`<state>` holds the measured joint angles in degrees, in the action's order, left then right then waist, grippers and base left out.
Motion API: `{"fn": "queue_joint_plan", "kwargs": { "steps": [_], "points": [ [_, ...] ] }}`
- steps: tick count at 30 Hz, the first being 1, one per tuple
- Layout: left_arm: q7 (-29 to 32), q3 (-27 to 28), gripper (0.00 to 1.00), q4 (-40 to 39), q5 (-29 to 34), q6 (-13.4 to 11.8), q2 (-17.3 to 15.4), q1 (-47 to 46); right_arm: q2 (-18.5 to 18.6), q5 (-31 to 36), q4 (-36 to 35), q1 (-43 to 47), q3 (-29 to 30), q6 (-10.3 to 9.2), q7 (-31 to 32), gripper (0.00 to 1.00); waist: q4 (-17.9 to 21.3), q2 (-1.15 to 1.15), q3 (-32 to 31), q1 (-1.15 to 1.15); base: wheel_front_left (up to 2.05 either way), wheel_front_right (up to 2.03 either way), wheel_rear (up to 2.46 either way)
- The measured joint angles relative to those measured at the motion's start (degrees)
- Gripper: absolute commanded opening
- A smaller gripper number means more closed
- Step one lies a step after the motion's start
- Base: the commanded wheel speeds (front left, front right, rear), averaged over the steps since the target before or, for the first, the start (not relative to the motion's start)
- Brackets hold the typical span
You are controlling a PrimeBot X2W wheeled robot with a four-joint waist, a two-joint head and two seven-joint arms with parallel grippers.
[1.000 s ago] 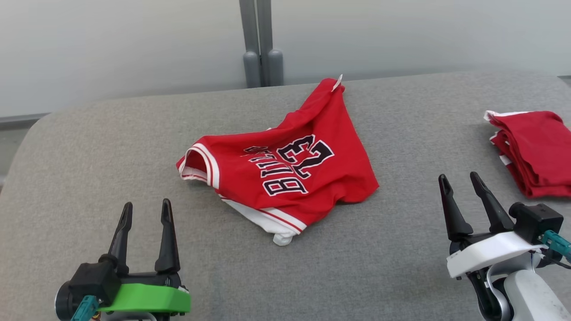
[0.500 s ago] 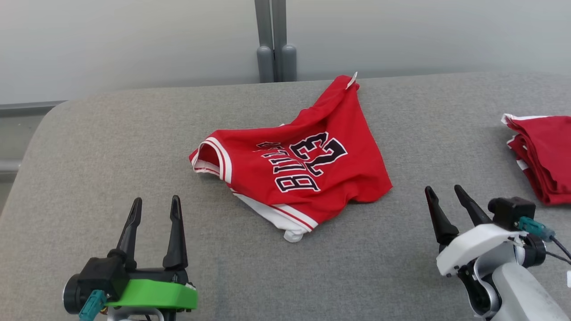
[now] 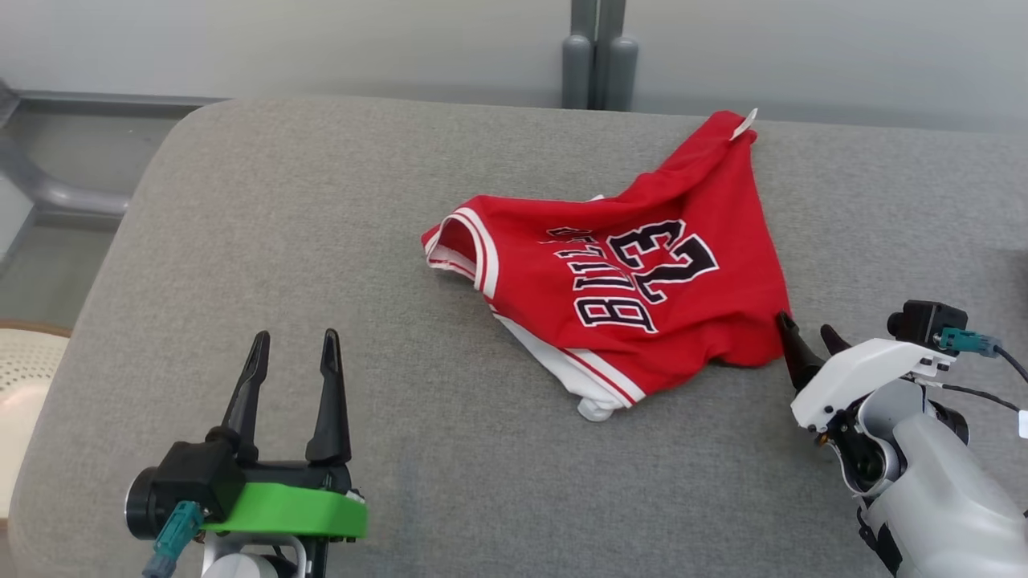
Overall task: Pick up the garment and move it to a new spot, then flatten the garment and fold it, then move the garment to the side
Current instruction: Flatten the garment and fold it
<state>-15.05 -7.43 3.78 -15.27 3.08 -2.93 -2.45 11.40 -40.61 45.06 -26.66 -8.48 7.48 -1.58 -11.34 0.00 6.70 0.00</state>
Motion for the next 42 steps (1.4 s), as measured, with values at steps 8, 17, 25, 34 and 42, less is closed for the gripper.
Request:
{"fn": "queue_joint_plan", "kwargs": {
  "steps": [8, 17, 25, 34, 42],
  "points": [
    [0.00, 0.03, 1.00, 0.03, -0.16, 0.00, 0.00, -0.02, -0.23, -3.12, 5.17, -3.15, -1.02, 0.00, 0.05, 0.07, -3.59, 0.00, 1.39, 0.00, 0.00, 0.00, 0.00],
    [0.00, 0.46, 1.00, 0.14, -0.16, -0.07, 0.03, -0.02, 1.02, -4.63, 6.01, -4.15, -3.46, 0.00, -4.81, 0.00, -2.34, 0.00, 1.07, 0.00, 0.00, 0.00, 0.00],
    [0.00, 0.32, 1.00, 0.65, -0.16, 0.01, 0.05, 0.18, 6.80, -1.53, 4.28, -4.14, -4.01, 0.00, -9.91, 0.00, -0.04, 0.00, -1.01, 0.00, 0.00, 0.00, 0.00],
    [0.00, -0.80, 1.00, 0.83, -0.59, -0.09, 0.07, 1.45, 9.00, 13.70, -1.58, -6.11, -3.27, 0.00, -10.24, 0.00, 0.18, 0.00, -3.18, 0.00, 0.00, 0.00, 0.00],
    [0.00, -1.80, 1.00, 1.51, -1.75, -0.13, 0.07, 1.27, -0.59, 19.85, -5.22, -5.70, -7.54, 0.01, -3.22, 0.00, -3.14, 0.00, -2.82, 0.00, 0.00, 0.00, 0.00]
  ]
}}
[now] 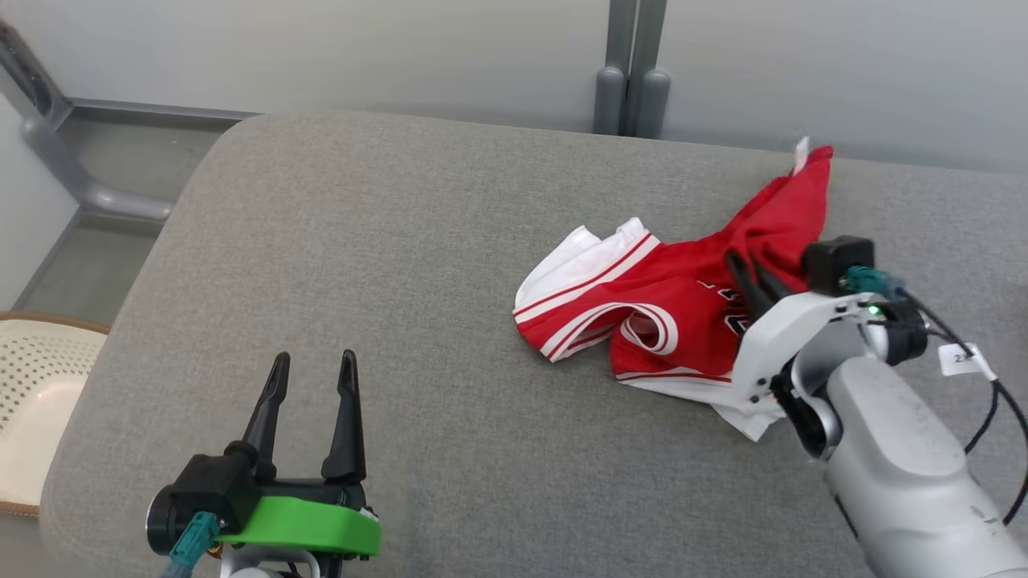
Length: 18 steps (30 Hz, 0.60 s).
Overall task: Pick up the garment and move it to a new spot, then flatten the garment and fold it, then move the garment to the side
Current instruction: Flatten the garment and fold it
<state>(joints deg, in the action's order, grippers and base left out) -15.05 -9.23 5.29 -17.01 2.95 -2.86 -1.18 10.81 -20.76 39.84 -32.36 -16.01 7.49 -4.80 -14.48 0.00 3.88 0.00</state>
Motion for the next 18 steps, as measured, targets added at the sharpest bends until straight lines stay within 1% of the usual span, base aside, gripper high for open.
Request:
{"fn": "queue_joint_plan", "kwargs": {
  "steps": [1, 2, 3, 4, 5, 10, 14, 18],
  "points": [
    [-0.01, 0.02, 1.00, 0.12, -0.02, 0.00, 0.00, -0.02, -0.92, 0.14, 0.23, 0.35, -0.56, 0.00, 0.43, 0.00, -0.49, 0.00, 0.09, 0.00, 0.00, 0.00, 0.00],
    [0.00, 0.00, 1.00, 0.16, -0.08, 0.00, 0.00, -0.04, -1.48, 0.26, 0.56, 0.53, -0.92, 0.00, 0.83, 0.03, -0.86, 0.00, 0.18, 0.00, 0.00, 0.00, 0.00],
    [-0.01, -0.05, 1.00, 0.20, -0.08, 0.00, 0.00, -0.05, -1.93, 0.49, 0.97, 0.66, -1.31, 0.00, 1.04, 0.18, -1.29, 0.00, 0.29, 0.00, 0.00, 0.00, 0.00],
    [0.00, -0.14, 1.00, 0.23, -0.11, 0.00, 0.00, -0.08, -2.21, 0.79, 1.36, 0.67, -1.49, 0.00, 1.19, 0.58, -1.67, 0.00, 0.40, 0.00, 0.00, 0.00, 0.00],
    [0.00, -0.18, 1.00, 0.27, -0.22, -0.03, 0.00, -0.09, -2.37, 0.81, 1.62, 0.68, -1.53, 0.00, 1.18, 1.00, -1.91, 0.00, 0.50, 0.00, 0.00, 0.00, 0.00],
    [-0.01, -0.16, 1.00, 0.26, -0.49, -0.49, 0.00, -0.12, -2.74, 0.80, 1.14, 0.70, -1.79, 0.00, -0.33, 1.00, -1.67, 0.00, 0.90, 0.00, 0.00, 0.00, 0.00],
    [-0.01, -0.07, 1.00, 0.12, -0.49, -0.62, 0.00, -0.09, -2.36, -0.45, -3.32, 1.98, -1.78, 0.00, -2.74, 1.00, 0.10, 0.00, 0.65, 0.00, 0.00, 0.00, 0.00],
    [0.00, 0.08, 1.00, -0.09, -0.48, -0.62, 0.00, -0.07, -0.58, -2.69, -8.94, 4.99, -0.02, 0.00, -4.59, 1.00, 2.62, 0.00, 0.19, 0.00, 0.00, 0.00, 0.00]
  ]
}}
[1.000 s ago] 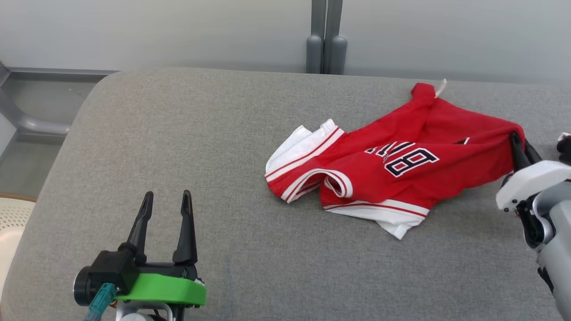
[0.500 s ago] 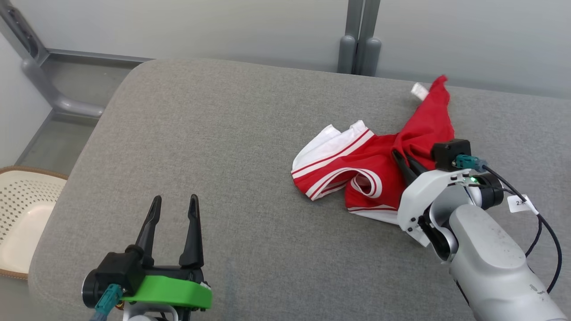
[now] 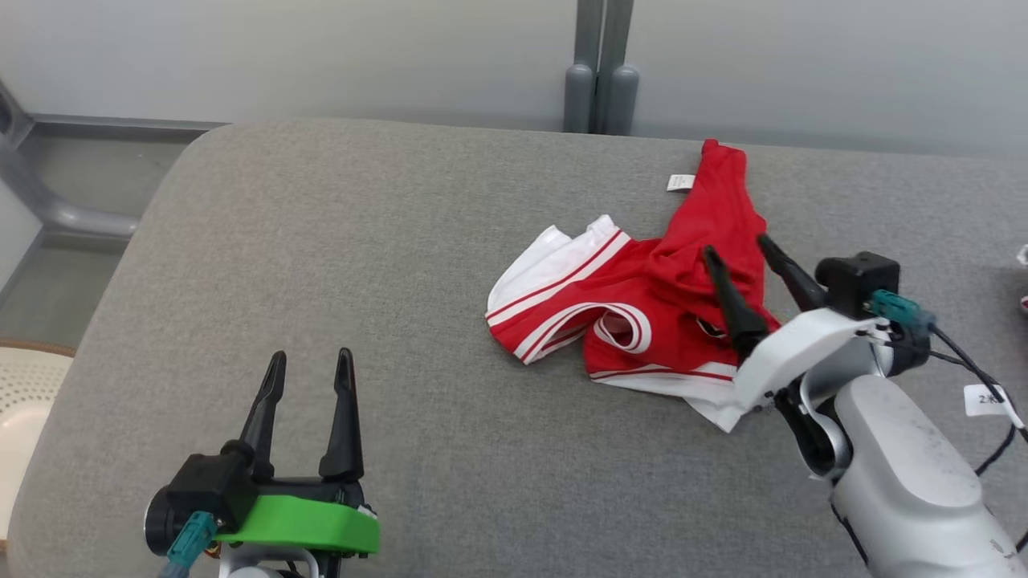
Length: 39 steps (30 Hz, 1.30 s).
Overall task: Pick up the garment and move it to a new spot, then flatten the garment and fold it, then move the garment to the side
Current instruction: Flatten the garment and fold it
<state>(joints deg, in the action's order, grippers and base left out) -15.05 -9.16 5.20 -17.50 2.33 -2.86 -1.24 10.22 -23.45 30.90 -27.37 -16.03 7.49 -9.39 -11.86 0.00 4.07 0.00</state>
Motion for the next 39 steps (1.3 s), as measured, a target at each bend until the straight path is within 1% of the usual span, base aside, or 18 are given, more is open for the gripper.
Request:
{"fn": "queue_joint_plan", "kwargs": {
  "steps": [4, 7, 10, 15, 18, 23, 27, 29, 39],
  "points": [
    [0.00, -0.02, 1.00, -0.13, 0.09, 0.03, 0.00, 0.01, 2.04, -1.21, -3.41, 4.39, 4.23, 0.00, -0.24, 1.00, 2.52, 0.00, -0.44, 0.00, 0.00, 0.00, 0.00],
    [0.00, -0.20, 1.00, -0.12, 0.11, 0.02, 0.01, 0.01, 2.53, -2.07, -5.08, 8.20, 7.65, -0.01, 0.62, 1.00, 4.33, 0.00, -0.76, 0.00, 0.00, 0.00, 0.00],
    [0.00, -0.26, 1.00, -0.10, 0.25, 0.03, 0.02, 0.01, 2.55, -2.05, -6.68, 10.65, 9.67, -0.01, 1.13, 1.00, 5.50, 0.00, -0.93, 0.00, 0.00, 0.00, 0.00],
    [0.00, -0.30, 1.00, 0.09, 0.47, 0.24, 0.01, -0.07, 1.91, -1.58, -8.59, 11.51, 11.02, -0.01, 2.15, 1.00, 5.81, 0.00, -0.72, 0.00, 0.00, 0.00, 0.00],
    [0.00, -0.33, 1.00, 0.18, 0.59, 0.44, 0.01, -0.27, 1.37, -2.88, -8.54, 11.06, 11.06, 0.00, 3.63, 1.00, 5.30, 0.00, -0.47, 0.00, 0.00, 0.00, 0.00],
    [-0.01, -0.57, 1.00, 0.22, 0.58, 0.53, 0.01, -0.87, 1.65, -7.04, -6.47, 6.51, 9.64, 0.00, 6.91, 1.00, 3.99, 0.00, 0.42, 0.00, 0.00, 0.00, 0.00],
    [-0.01, -1.00, 1.00, 0.25, 0.48, 0.53, 0.01, -1.43, 1.76, -11.25, -1.93, 2.73, 8.42, -0.01, 10.91, 1.00, 2.70, 0.00, 1.42, 0.00, 0.00, 0.00, 0.00],
    [0.00, -1.20, 1.00, 0.30, 0.43, 0.52, 0.01, -1.62, 1.93, -12.01, 0.47, 1.48, 7.57, -0.01, 12.26, 1.00, 1.97, 0.00, 1.83, 0.00, 0.00, 0.00, 0.00],
    [0.00, -1.37, 1.00, 0.45, 0.22, 0.42, 0.01, -2.04, 2.20, -16.80, 7.35, -2.76, 3.94, -0.01, 13.44, 1.00, -1.02, 0.00, 3.36, 0.00, 0.00, 0.00, 0.00]
  ]
}}
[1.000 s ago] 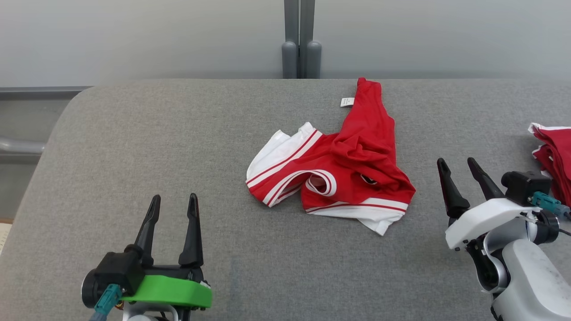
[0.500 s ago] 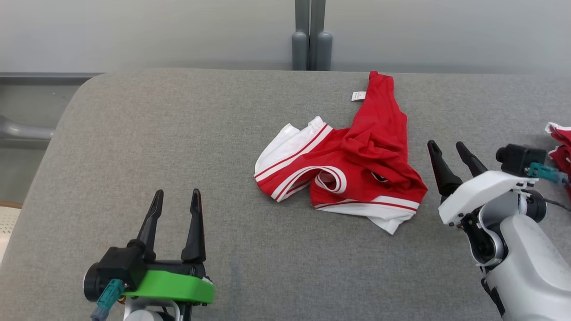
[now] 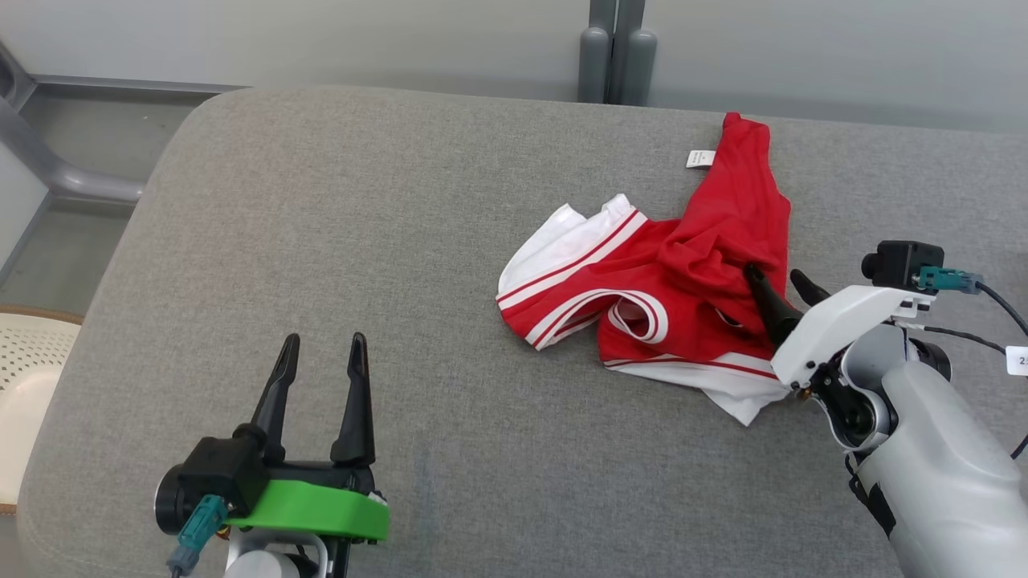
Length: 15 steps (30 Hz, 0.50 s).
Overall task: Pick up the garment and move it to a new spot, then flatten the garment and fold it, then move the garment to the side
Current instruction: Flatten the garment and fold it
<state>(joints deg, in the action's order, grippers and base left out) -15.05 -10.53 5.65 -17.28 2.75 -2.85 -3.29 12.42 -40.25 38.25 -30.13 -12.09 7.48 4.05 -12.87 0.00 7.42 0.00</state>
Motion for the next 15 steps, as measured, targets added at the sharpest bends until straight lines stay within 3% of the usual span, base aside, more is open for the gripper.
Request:
{"fn": "queue_joint_plan", "kwargs": {
  "steps": [9, 15],
  "points": [
    [0.00, -0.10, 1.00, -0.01, -0.26, -0.24, 0.00, -0.60, 0.94, -1.74, 3.43, -3.34, -3.58, 0.00, -2.33, 1.00, -0.79, 0.00, 1.00, 0.00, 0.00, 0.00, 0.00],
    [-0.01, -0.36, 1.00, 0.03, -0.46, -0.51, 0.00, -0.64, 3.12, 3.75, 6.86, -5.37, -6.48, 0.00, -6.49, 1.00, -0.87, 0.00, 1.10, 0.00, 0.00, 0.00, 0.00]
  ]
}}
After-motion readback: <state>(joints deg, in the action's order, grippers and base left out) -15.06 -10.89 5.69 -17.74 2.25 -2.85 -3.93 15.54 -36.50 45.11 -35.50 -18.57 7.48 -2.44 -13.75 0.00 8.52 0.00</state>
